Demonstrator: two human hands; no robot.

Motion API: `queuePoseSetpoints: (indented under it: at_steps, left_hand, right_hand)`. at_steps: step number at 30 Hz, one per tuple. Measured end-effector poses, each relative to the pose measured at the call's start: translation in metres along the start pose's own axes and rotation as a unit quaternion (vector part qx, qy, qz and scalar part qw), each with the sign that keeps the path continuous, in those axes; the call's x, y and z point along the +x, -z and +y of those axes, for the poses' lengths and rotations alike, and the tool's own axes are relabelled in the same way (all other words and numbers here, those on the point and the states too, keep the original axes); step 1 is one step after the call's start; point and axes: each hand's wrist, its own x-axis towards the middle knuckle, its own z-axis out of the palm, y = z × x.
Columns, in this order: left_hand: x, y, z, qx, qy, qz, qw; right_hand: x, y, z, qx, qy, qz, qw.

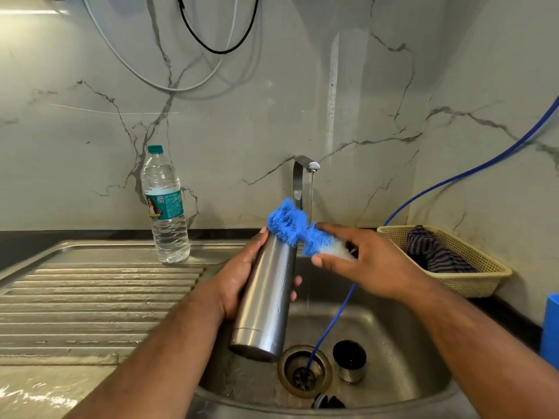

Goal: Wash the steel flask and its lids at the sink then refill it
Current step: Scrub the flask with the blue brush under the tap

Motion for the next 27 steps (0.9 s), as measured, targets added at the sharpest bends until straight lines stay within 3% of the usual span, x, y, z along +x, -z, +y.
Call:
queuePoseSetpoints:
  at_steps: [3, 6, 7, 9, 12, 14, 17, 20, 22, 24, 27]
  left_hand:
    - [0.004, 0.003, 0.0, -0.039, -0.006, 0.018, 0.999]
    - [0.008, 0.014, 0.002, -0.072, -0.007, 0.061, 0.996]
    - [0.008, 0.015, 0.002, -0.07, -0.009, 0.072, 0.995]
    - [0.009, 0.016, 0.0, -0.051, -0.009, 0.089, 0.995]
    - [0.004, 0.009, -0.005, -0.004, 0.008, 0.057, 0.998]
    - [0.001, 0.004, -0.005, 0.008, 0.016, 0.034, 0.999]
    - [0.004, 0.002, -0.002, 0.019, -0.001, 0.031, 0.999]
    - [0.005, 0.007, 0.001, -0.014, -0.006, 0.043, 0.999]
    - [0.008, 0.013, 0.001, -0.023, -0.016, 0.071, 0.997]
    - [0.005, 0.013, 0.0, -0.048, 0.007, 0.05, 0.998]
    - [0.002, 0.004, -0.002, -0.053, 0.029, 0.004, 0.998]
  right_hand:
    - [-0.004, 0.002, -0.005, 0.041, 0.023, -0.13, 0.99]
    - [-0.011, 0.012, -0.022, 0.072, 0.041, -0.346, 0.935]
    - [-0.013, 0.013, -0.025, 0.07, 0.048, -0.377, 0.922]
    - [-0.011, 0.014, -0.023, 0.045, 0.05, -0.331, 0.941]
    - [-0.003, 0.01, -0.007, 0.005, 0.002, -0.081, 0.997]
    - [-0.001, 0.006, -0.001, 0.0, -0.032, -0.006, 0.999]
    - [-0.004, 0.008, -0.002, 0.047, -0.012, -0.075, 0.996]
    - [-0.011, 0.019, -0.021, 0.098, 0.013, -0.295, 0.95]
    - [-0.014, 0.019, -0.026, 0.083, 0.033, -0.366, 0.926]
    - [-0.011, 0.016, -0.023, 0.077, 0.029, -0.296, 0.952]
    - [-0.003, 0.013, -0.007, 0.032, -0.016, -0.054, 0.998]
